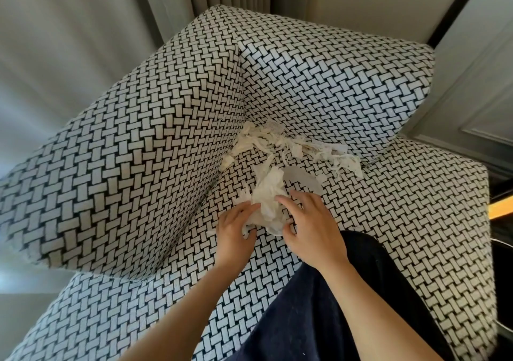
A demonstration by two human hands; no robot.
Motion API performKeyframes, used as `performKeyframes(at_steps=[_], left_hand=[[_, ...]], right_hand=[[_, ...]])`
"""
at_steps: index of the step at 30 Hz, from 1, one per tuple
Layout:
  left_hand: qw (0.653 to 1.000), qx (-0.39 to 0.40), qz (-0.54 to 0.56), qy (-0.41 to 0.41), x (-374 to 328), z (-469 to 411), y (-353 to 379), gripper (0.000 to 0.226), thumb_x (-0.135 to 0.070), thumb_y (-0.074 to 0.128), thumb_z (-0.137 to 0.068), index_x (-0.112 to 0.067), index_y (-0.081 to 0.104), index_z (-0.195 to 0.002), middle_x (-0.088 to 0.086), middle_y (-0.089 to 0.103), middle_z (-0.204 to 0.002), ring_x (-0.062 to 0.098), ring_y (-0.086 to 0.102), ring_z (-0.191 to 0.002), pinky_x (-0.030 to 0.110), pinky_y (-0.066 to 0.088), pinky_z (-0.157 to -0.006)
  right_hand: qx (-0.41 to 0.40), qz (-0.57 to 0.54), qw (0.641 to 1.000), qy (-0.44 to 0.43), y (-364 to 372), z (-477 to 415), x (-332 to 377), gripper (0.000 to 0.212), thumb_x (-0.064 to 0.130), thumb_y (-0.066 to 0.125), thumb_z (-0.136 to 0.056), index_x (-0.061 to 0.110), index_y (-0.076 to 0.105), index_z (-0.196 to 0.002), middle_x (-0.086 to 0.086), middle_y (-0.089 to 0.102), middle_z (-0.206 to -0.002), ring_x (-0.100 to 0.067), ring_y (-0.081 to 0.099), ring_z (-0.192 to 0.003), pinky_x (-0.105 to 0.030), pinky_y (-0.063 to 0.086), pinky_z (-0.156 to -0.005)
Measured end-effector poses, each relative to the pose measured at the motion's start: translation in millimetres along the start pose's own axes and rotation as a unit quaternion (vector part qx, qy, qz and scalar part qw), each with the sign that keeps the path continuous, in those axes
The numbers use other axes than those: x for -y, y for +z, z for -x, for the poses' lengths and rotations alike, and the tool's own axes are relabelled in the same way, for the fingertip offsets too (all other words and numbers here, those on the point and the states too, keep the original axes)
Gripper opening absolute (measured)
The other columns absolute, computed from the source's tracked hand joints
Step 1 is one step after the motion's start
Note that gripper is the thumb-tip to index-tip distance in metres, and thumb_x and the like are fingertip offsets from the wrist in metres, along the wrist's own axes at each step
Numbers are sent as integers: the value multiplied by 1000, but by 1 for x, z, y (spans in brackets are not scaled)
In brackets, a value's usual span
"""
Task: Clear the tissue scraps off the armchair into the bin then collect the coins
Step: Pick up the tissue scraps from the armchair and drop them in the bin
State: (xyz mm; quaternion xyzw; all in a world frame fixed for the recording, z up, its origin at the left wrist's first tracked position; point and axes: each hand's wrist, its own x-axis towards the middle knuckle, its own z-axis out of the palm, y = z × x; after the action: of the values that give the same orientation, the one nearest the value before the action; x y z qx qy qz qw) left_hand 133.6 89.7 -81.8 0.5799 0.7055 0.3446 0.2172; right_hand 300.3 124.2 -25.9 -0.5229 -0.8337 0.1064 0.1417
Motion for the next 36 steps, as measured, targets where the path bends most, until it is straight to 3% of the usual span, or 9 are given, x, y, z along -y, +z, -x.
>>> performKeyframes(at_steps=[3,6,10,16,19,23,27,32,36], left_hand=[[997,56,-29,32,4,10,-7,60,-5,66,-79,-32,50,-131,-14,42,-136,19,34,-128,36,22,-107],[990,109,-65,53,4,19,-16,60,-14,60,-86,-39,39,-136,-20,28,-145,10,17,-133,34,10,-112],[984,152,-70,54,2,24,-20,57,-19,57,-90,-47,33,-132,-28,21,-144,6,9,-132,34,4,-113],[994,108,-22,29,10,23,-22,37,-17,59,-84,-30,62,-118,-15,45,-138,21,29,-134,48,20,-112],[999,49,-1,3,11,23,-23,32,-6,63,-82,-25,68,-107,-9,54,-127,23,38,-125,40,27,-106],[1000,-6,7,-12,6,24,-25,27,0,66,-78,-21,67,-93,-13,54,-116,17,39,-116,45,35,-101],[999,16,-8,33,-1,24,-26,23,-4,69,-74,-24,66,-85,-12,51,-125,23,40,-123,49,30,-104],[981,158,-89,68,-15,25,-27,33,-27,58,-87,-40,59,-117,-20,16,-148,11,3,-139,37,1,-113],[981,172,-88,11,-22,24,-26,51,-29,53,-92,-28,38,-141,-12,20,-152,16,4,-143,37,3,-116]], right_hand=[[88,43,995,-13,-2,0,2,61,37,56,-89,44,29,-143,-8,25,-154,-29,25,-140,-44,33,-107],[185,73,980,-22,-2,-2,3,62,45,44,-95,54,5,-143,-8,-3,-159,-27,0,-146,-45,14,-115],[213,81,973,-45,-3,-2,2,56,42,46,-94,48,21,-144,-1,10,-159,-23,11,-144,-44,17,-114],[134,11,990,-49,-5,0,1,43,32,54,-89,27,52,-131,13,47,-137,-9,39,-128,-32,30,-108],[52,-48,997,-26,-6,2,0,30,26,58,-87,21,63,-116,10,60,-119,-8,52,-112,-33,41,-101],[-31,-99,995,8,-9,6,1,19,14,64,-82,17,63,-100,6,61,-101,-11,57,-95,-29,49,-87],[-84,-128,988,30,-13,7,2,16,5,65,-81,12,57,-93,1,56,-96,-16,58,-82,-31,52,-67],[-117,-144,982,42,-12,9,-2,19,-2,63,-81,8,52,-93,-3,53,-100,-18,60,-76,-35,55,-60],[-151,-155,975,44,-13,10,-3,19,-5,61,-83,7,55,-96,-4,54,-104,-16,60,-79,-22,53,-64]])
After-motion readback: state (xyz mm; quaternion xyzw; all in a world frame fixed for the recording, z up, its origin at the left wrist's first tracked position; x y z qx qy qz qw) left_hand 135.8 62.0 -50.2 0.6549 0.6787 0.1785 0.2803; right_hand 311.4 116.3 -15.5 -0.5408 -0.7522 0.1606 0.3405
